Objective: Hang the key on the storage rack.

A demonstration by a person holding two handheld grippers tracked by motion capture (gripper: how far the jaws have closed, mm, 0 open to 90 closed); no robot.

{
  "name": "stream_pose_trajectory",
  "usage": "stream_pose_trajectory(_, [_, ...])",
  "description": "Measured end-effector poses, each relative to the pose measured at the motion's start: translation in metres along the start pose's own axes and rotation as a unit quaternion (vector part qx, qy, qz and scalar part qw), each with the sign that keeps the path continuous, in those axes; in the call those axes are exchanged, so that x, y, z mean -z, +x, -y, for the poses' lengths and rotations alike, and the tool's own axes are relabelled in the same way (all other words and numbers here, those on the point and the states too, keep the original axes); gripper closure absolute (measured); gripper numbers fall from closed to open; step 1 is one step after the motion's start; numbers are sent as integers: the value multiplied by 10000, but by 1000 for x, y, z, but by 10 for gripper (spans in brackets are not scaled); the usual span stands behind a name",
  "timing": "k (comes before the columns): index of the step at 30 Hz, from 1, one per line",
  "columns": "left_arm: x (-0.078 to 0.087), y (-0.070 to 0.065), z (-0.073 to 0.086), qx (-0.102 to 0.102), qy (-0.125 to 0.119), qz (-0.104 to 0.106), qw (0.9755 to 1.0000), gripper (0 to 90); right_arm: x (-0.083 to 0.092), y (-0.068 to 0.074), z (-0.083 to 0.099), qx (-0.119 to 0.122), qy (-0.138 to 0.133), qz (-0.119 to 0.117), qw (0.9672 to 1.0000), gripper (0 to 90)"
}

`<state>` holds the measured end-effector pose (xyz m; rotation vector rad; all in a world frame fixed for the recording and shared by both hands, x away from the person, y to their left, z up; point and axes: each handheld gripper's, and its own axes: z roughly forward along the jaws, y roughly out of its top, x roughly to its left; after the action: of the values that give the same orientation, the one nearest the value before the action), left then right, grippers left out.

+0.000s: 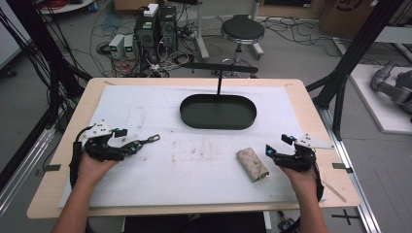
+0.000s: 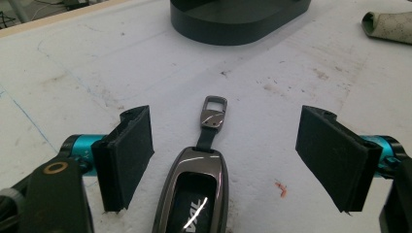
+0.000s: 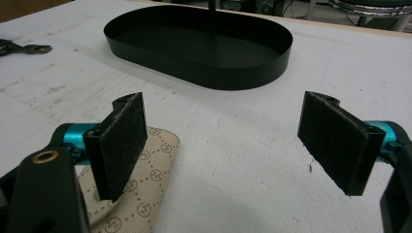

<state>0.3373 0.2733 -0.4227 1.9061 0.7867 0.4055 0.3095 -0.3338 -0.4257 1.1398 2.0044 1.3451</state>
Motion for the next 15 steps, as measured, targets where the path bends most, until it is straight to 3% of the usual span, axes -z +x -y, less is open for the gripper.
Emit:
stream_pose_trajectory(7, [-4,3,-1,121,11,-24,9999,211,1,-1,1,18,0,-28,10000,186])
stream_pose_trajectory(15, [-13,9,-3,75,91,25,9999,211,7,3,5,61,99,-27,9999,173])
